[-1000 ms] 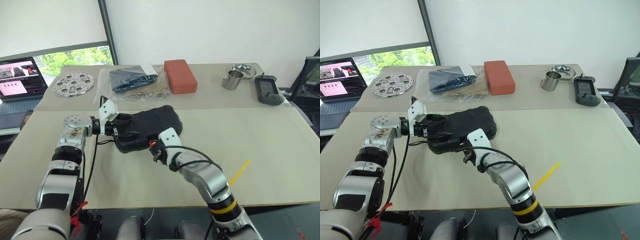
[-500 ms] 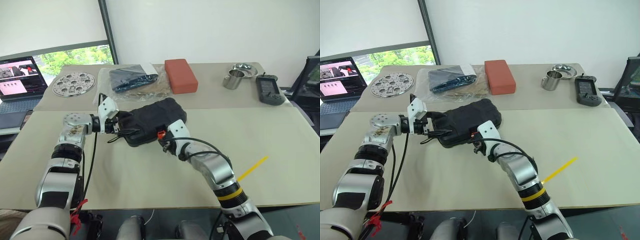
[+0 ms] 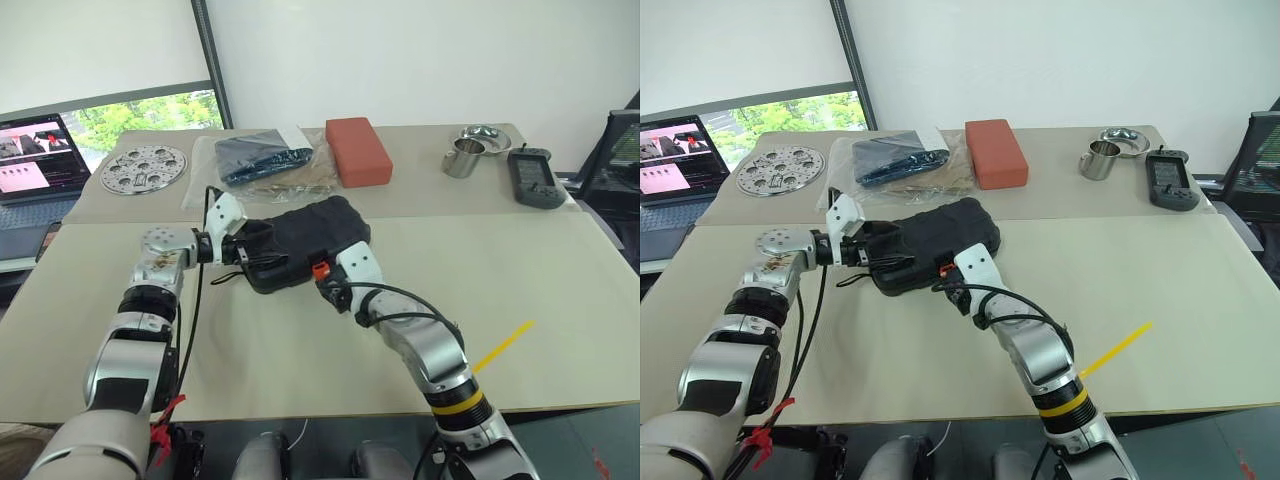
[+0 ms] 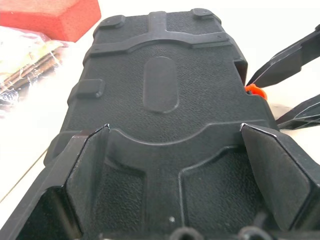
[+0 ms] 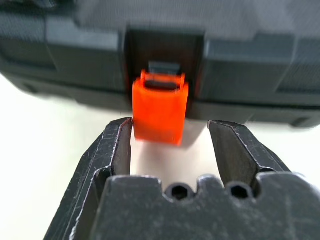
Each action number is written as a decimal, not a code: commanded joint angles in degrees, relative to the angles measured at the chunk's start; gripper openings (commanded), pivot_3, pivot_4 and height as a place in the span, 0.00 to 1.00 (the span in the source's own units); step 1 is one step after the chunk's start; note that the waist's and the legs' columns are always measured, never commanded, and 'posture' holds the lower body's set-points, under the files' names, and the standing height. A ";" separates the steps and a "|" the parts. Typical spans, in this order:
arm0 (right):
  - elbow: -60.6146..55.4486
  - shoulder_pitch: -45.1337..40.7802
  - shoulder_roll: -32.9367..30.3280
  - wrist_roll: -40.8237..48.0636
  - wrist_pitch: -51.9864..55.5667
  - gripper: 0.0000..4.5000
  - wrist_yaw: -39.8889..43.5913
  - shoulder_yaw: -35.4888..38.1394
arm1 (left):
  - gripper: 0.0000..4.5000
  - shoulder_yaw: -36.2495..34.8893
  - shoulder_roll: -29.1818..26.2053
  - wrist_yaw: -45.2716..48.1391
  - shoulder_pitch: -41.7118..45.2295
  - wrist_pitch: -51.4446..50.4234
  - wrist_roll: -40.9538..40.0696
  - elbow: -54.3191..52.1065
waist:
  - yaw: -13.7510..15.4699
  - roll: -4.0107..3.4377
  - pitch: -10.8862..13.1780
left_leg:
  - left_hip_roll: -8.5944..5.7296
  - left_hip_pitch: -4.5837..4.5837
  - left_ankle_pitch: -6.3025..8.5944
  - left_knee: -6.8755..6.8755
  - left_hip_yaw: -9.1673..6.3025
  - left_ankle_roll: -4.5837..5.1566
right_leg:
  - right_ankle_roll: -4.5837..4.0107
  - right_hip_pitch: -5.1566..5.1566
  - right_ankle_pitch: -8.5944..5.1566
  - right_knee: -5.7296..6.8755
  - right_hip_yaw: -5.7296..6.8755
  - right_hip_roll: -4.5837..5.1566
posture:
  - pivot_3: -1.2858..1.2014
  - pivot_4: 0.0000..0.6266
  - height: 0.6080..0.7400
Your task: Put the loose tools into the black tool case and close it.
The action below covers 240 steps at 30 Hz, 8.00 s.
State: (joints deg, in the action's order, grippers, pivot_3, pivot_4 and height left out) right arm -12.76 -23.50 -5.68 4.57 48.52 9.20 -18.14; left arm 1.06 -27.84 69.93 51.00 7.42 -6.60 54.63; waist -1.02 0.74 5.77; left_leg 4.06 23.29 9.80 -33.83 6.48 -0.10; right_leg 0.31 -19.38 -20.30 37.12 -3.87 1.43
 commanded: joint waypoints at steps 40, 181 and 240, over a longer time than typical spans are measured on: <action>-4.09 -0.18 4.53 -4.45 0.80 0.26 -2.86 -0.65 | 1.00 0.08 0.21 4.58 3.98 5.49 1.62 6.72 | -0.05 0.01 0.01 | -0.05 0.02 0.00 0.01 0.00 0.00 | 0.00 -0.04 0.00 0.00 0.01 0.00 | 0.52 0.24 1.00; 1.93 -5.79 -8.82 4.31 -2.87 0.01 17.26 2.52 | 1.00 -0.33 -0.81 3.29 2.25 5.79 1.30 5.74 | -0.01 0.05 0.04 | -0.06 0.01 0.02 0.00 0.02 0.04 | 0.00 -0.03 0.00 -0.01 0.00 -0.01 | 0.52 0.24 1.00; 11.62 -14.21 -5.38 3.34 -7.36 0.01 18.25 4.22 | 1.00 -0.79 -0.47 3.02 1.19 5.51 1.18 4.53 | -0.50 0.03 0.05 | 0.01 -0.01 0.02 0.02 0.05 0.03 | -0.01 -0.08 0.00 0.06 0.00 -0.03 | 0.52 0.24 1.00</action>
State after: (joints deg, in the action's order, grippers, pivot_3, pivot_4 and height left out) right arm 0.53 -37.07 -11.10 7.98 42.87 27.41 -14.34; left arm 0.15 -27.99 73.13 52.84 12.52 -5.86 60.49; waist -1.53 0.77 5.83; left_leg 4.08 23.28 9.82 -33.81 6.53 -0.07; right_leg 0.31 -19.46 -20.29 37.17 -3.87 1.40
